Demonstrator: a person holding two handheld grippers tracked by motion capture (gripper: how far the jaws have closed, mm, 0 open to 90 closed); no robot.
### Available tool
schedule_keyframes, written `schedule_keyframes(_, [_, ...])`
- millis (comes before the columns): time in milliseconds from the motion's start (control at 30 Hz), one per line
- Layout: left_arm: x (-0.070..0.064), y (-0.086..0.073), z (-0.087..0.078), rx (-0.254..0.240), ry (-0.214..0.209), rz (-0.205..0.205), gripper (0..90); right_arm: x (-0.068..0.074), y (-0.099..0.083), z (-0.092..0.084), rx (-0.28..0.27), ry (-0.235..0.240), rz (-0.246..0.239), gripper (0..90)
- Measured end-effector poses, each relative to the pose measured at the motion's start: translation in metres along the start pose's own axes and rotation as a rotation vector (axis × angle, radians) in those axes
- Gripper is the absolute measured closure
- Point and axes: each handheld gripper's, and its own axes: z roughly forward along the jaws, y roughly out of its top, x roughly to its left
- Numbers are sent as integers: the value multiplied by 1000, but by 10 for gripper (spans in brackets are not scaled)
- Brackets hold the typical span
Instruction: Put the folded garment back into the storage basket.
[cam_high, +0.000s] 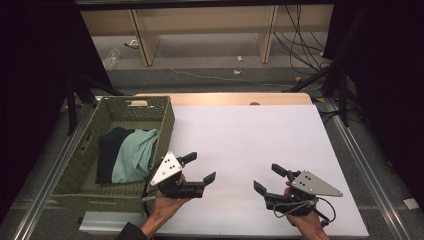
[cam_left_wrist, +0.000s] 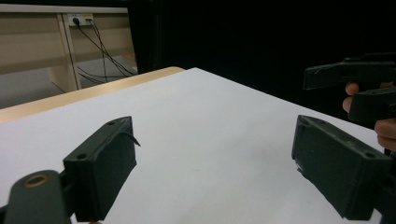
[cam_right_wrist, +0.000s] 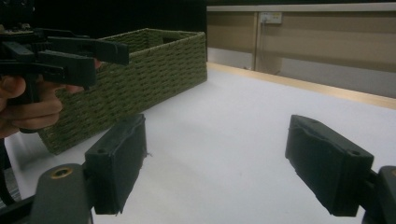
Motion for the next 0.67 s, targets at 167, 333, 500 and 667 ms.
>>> schedule_keyframes(167, [1,0,-1,-4,-5,-15,132,0,0,0,0,-1,0,214])
schedule_keyframes(333, [1,0,0,-2,-4,-9,131,0,0,0,-2,-2,0,214])
schedule_keyframes(500, [0,0,0,-3,-5,-7,131,0,0,0,-1,-1,-2,213])
schedule_keyframes(667, [0,0,1,-3,-6,-6,132,0,0,0,-3,-2,-2,213])
